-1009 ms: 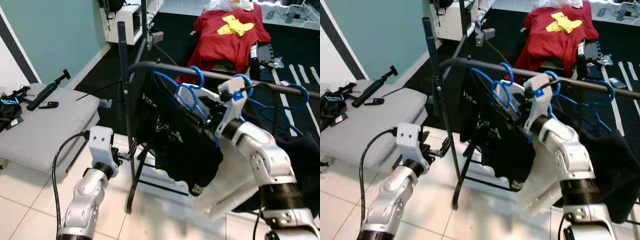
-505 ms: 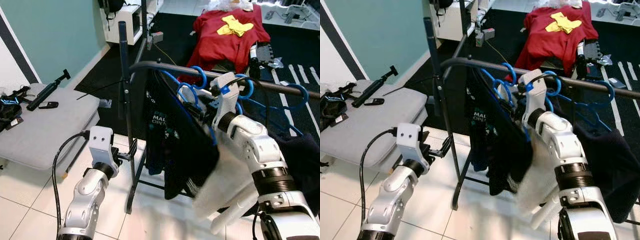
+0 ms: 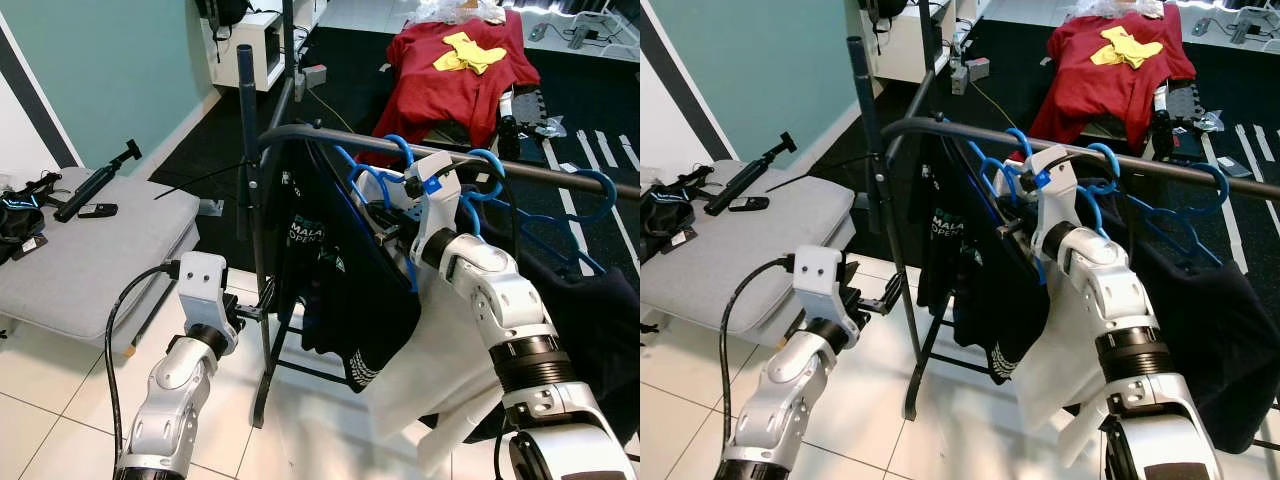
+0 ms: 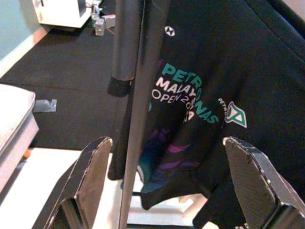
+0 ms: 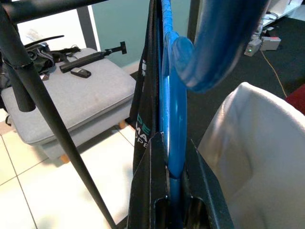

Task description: Hang hanger

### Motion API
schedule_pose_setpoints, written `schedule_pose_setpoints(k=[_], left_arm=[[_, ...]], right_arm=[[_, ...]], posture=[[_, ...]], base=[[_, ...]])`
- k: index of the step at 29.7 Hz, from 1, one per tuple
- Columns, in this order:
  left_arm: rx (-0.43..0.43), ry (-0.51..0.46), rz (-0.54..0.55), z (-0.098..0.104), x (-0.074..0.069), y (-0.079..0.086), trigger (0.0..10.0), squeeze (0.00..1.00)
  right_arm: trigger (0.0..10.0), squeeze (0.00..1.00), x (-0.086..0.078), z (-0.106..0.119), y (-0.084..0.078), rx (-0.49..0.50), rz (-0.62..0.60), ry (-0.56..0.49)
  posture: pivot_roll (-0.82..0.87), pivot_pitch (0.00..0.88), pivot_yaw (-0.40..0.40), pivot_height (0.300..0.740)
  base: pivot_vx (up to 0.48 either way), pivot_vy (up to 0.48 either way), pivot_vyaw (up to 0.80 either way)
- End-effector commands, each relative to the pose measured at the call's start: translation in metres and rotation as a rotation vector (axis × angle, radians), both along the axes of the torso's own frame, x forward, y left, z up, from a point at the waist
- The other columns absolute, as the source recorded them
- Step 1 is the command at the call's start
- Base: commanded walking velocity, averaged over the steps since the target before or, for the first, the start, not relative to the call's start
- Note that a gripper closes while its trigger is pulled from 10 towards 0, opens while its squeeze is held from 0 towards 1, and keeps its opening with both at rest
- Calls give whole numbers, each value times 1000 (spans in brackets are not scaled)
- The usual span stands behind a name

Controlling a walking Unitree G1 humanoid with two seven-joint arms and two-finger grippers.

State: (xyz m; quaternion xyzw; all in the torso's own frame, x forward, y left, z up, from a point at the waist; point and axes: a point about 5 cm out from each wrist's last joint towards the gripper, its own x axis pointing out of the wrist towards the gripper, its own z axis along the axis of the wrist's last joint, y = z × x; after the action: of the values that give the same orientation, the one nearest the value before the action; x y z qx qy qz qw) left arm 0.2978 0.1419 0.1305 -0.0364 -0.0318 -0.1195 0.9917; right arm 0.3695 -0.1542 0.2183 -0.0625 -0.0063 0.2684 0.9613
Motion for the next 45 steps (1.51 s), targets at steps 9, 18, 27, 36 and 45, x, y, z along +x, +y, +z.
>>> schedule_pose_setpoints(k=[9, 18, 27, 36, 45], left_arm=[[-16, 24, 0, -4, 0, -1, 10000, 0], [-24, 25, 7, -4, -1, 3, 10000, 0], [-21, 39, 4, -6, 2, 4, 10000, 0], [-21, 45, 14, -6, 2, 4, 10000, 0], [-26, 63, -3, -8, 3, 5, 10000, 0]], right_arm=[[0, 0, -7, -4, -12, 10, -40, -11], [0, 0, -44, 19, -22, -43, -65, -118], [0, 0, -75, 37, -3, 23, 20, -217], [0, 0, -84, 20, 3, -6, 35, -129], [0, 0, -101, 2, 23, 39, 42, -13]], posture=[[-46, 178, 2, 740], [-70, 187, 10, 740], [-85, 187, 26, 740], [-85, 187, 23, 740], [-89, 187, 29, 740]], base=[[0, 0, 0], [0, 0, 0], [0, 0, 0], [0, 0, 0], [0, 0, 0]])
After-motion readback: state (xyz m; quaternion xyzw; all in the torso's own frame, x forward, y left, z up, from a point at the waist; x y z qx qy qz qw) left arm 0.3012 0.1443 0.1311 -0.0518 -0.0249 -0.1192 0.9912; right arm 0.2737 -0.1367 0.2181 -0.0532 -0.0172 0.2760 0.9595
